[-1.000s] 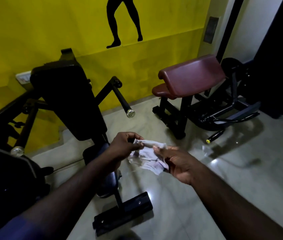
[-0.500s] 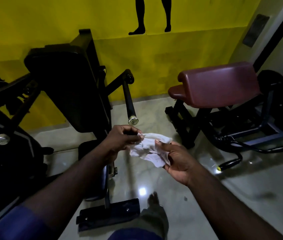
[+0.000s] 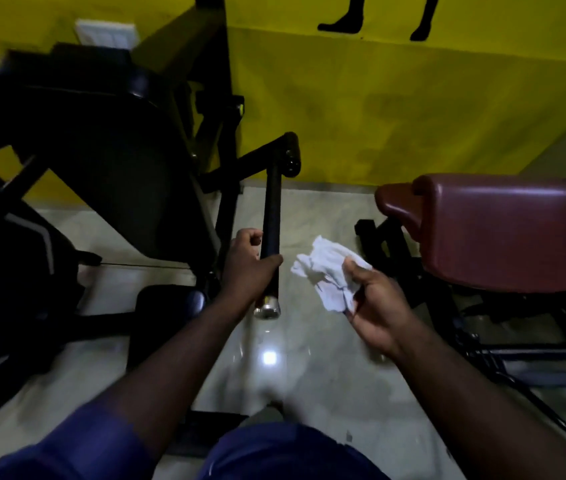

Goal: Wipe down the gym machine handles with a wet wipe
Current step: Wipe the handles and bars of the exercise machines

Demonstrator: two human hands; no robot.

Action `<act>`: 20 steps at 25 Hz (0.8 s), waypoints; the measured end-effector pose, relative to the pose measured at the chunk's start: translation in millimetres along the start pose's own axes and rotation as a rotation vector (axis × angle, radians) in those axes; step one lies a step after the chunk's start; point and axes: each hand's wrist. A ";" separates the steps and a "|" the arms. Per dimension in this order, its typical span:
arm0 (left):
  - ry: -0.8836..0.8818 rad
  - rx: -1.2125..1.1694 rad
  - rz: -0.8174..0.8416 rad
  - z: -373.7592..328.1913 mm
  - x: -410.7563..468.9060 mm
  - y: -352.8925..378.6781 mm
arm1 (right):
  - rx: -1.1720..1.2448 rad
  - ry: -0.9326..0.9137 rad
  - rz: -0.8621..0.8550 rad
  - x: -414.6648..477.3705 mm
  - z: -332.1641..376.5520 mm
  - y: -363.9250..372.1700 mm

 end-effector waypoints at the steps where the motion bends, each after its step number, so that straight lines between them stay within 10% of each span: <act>1: -0.011 0.044 0.003 -0.3 8.2 4.9 | 0.011 0.005 0.004 18.0 7.9 -4.5; 10: -0.077 0.241 -0.144 10.2 45.6 43.6 | -0.862 -0.368 0.089 217.7 93.7 6.1; 16: -0.233 0.449 -0.168 -2.1 36.3 45.8 | -1.682 -0.927 0.789 350.3 65.7 1.3; 20: -0.305 0.636 -0.201 -8.2 35.5 50.8 | -1.395 -0.810 0.803 322.0 35.2 -5.0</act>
Point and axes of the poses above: each hand's wrist, its own x-axis towards the middle knuckle, its own y-axis out of the palm, z = x × y, and after that the axes turned 4 degrees about x, right-handed
